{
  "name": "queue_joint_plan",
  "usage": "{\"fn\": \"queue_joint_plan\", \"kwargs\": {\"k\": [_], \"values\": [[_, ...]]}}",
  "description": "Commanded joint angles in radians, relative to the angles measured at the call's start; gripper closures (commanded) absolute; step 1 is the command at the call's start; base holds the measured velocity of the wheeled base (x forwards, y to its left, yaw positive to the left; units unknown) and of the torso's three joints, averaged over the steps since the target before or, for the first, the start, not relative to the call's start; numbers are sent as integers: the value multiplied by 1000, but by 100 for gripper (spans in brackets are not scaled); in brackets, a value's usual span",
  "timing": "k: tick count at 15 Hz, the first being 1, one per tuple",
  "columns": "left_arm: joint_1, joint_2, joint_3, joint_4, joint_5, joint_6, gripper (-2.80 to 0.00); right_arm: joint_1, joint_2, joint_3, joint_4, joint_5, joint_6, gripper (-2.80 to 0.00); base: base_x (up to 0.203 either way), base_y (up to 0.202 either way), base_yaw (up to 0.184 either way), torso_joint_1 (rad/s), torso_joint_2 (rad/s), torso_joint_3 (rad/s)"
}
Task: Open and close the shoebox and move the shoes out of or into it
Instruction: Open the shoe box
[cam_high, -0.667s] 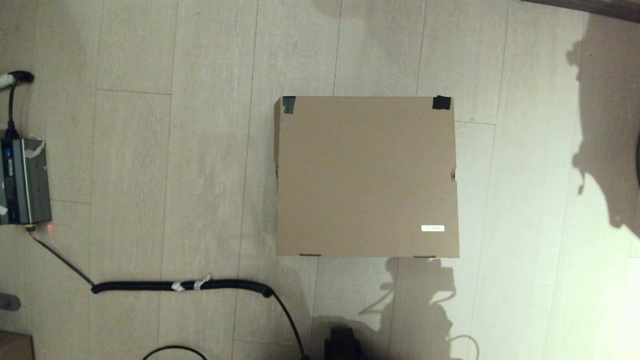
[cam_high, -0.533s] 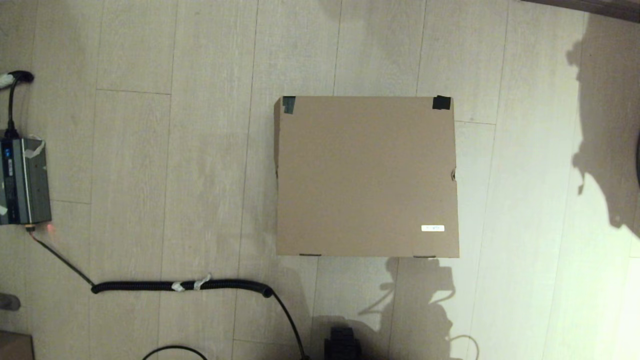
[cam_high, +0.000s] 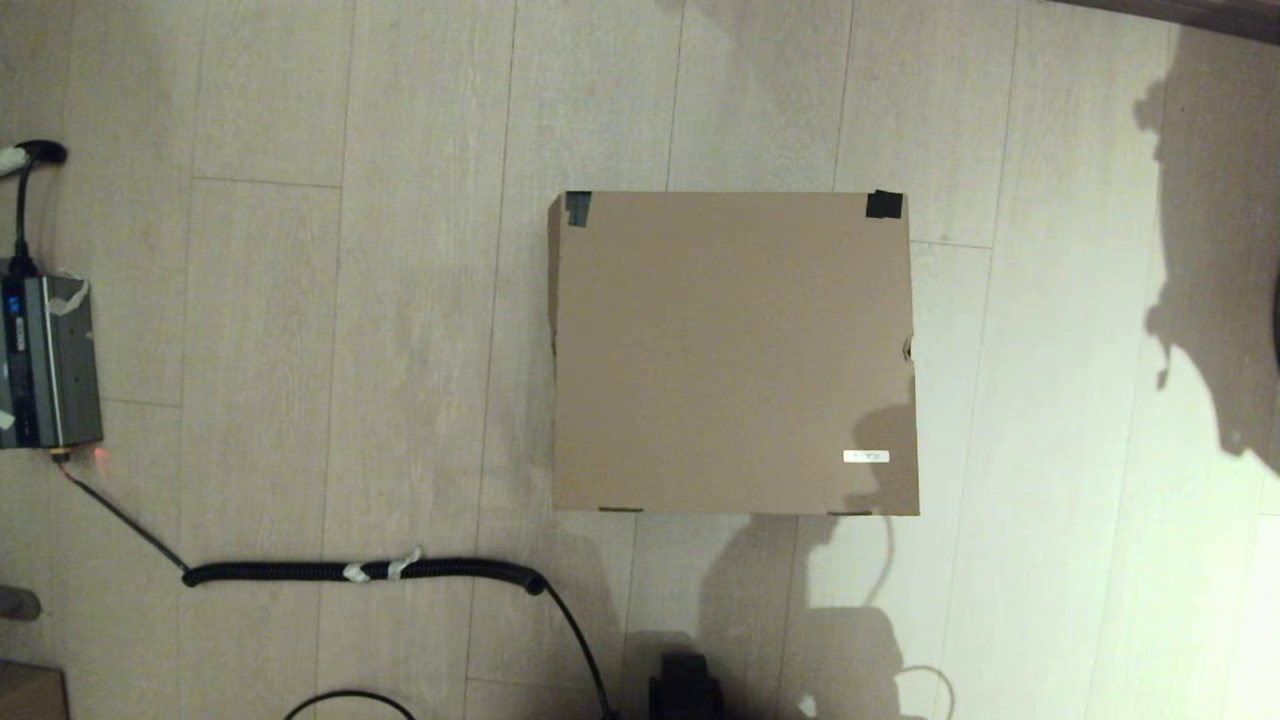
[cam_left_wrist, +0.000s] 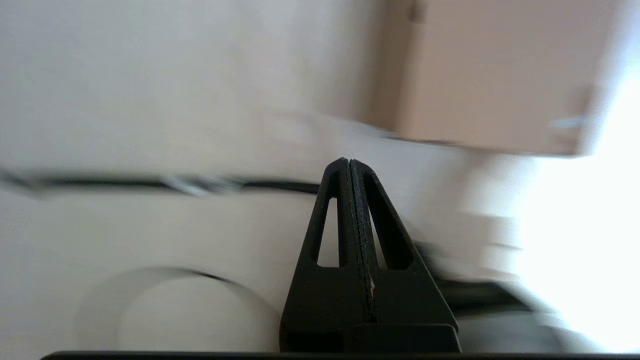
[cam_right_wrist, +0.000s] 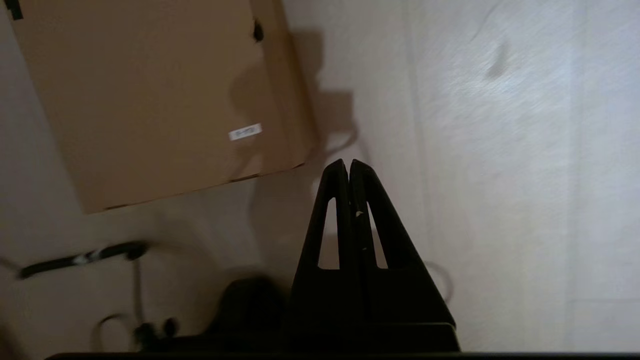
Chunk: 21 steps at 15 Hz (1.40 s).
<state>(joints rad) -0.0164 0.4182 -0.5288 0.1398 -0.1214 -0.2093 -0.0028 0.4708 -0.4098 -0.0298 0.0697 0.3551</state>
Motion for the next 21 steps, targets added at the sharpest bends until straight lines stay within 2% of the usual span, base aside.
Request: {"fn": "queue_joint_plan", "kwargs": {"k": [1, 2, 3, 5, 7, 10, 11, 12, 14, 15, 19, 21], "values": [[-10, 342, -79, -16, -115, -185, 0, 0, 345, -55, -38, 60, 86, 0, 0, 0, 0, 0, 0, 0], [-13, 449, -75, -71, -225, -305, 0, -2, 471, -61, -101, 123, 137, 0, 0, 0, 0, 0, 0, 0], [-14, 536, -46, -167, -304, -389, 0, -4, 575, -54, -170, 173, 172, 0, 0, 0, 0, 0, 0, 0], [-17, 703, 78, -496, -420, -524, 0, -6, 782, -23, -311, 262, 219, 0, 0, 0, 0, 0, 0, 0], [-20, 877, 178, -765, -494, -596, 0, -8, 984, 12, -462, 329, 240, 0, 0, 0, 0, 0, 0, 0], [-31, 1129, 249, -1121, -541, -654, 0, -11, 1222, 84, -864, 433, 263, 0, 0, 0, 0, 0, 0, 0], [-37, 1187, 256, -1241, -555, -701, 0, -22, 1272, 104, -999, 474, 273, 0, 0, 0, 0, 0, 0, 0], [-42, 1223, 254, -1306, -576, -750, 0, -53, 1298, 108, -1059, 530, 284, 0, 0, 0, 0, 0, 0, 0], [-43, 1315, 237, -1353, -612, -763, 0, -118, 1362, 74, -1070, 636, 281, 0, 0, 0, 0, 0, 0, 0], [-44, 1373, 228, -1391, -620, -755, 0, -135, 1388, 48, -1075, 663, 279, 0, 0, 0, 0, 0, 0, 0], [-65, 1578, 177, -1580, -630, -722, 0, -139, 1477, 15, -1165, 680, 276, 0, 0, 0, 0, 0, 0, 0], [-97, 1591, 146, -1597, -629, -719, 0, -135, 1538, 0, -1236, 726, 279, 0, 0, 0, 0, 0, 0, 0]]}}
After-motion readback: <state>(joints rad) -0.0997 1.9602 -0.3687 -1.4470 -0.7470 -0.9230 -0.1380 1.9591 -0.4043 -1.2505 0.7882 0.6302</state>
